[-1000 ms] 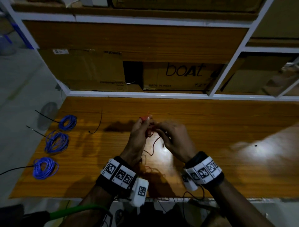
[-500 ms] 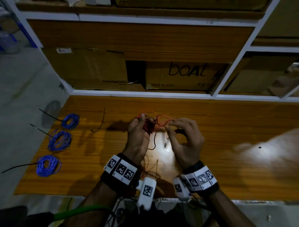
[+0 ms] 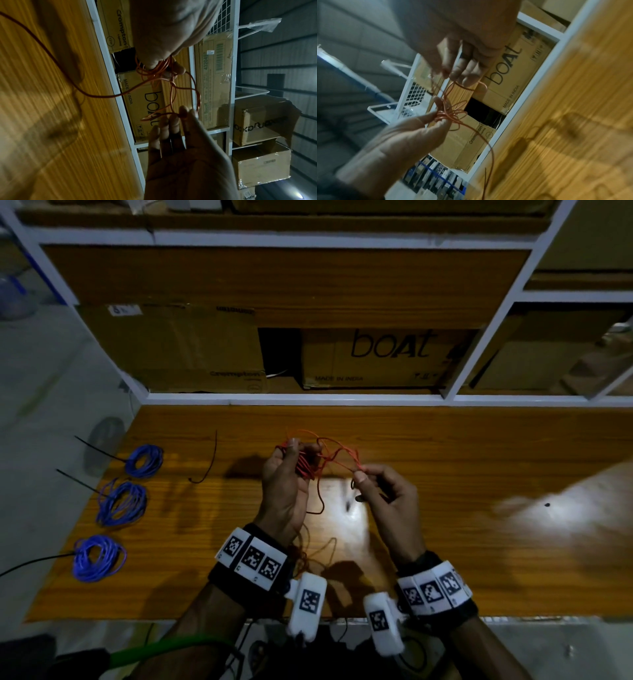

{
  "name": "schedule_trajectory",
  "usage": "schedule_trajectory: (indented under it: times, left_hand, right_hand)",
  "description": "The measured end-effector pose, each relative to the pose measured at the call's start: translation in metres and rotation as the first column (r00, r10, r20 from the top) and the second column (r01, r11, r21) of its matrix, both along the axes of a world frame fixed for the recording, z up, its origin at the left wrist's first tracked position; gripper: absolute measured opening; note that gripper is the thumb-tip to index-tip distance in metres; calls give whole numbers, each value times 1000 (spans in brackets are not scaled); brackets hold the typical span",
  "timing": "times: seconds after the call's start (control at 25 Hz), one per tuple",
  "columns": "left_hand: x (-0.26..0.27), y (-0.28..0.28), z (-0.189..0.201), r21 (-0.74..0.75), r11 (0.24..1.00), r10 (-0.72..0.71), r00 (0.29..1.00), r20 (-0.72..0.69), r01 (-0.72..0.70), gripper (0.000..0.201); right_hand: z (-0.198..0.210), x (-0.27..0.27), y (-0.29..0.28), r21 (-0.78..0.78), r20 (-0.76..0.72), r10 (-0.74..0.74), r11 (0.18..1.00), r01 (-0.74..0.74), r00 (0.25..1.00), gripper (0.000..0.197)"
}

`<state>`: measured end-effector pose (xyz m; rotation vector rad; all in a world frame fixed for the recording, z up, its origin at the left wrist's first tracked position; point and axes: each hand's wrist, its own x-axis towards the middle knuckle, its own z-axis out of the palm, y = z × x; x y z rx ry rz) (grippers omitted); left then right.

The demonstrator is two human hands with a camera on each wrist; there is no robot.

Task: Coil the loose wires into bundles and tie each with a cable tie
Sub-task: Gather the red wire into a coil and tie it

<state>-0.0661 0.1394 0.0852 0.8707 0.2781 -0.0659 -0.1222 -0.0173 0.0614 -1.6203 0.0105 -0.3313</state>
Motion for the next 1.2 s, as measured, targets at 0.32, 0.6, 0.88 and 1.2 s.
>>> schedule_trajectory:
  times: [0.32, 0.6, 0.88, 1.2]
  left_hand:
    - [0, 1, 0, 0, 999, -37, 999, 8, 37, 11]
    - [0, -4, -5, 47, 994, -100, 995, -12, 101, 12]
    - [5, 2, -14, 149, 985, -87, 996, 6, 85, 14]
    - [17, 26, -17, 130, 992, -1, 1000, -20, 4, 13]
  right_hand:
    - [2, 13, -2, 229, -199, 107, 972, -60, 974, 14]
    - [26, 50, -20, -652, -52, 244, 726, -218, 968, 27]
    - [17, 56, -36, -575, -39, 214, 794, -198, 976, 11]
    - [2, 62, -113, 698, -323, 118, 700, 152, 939, 9]
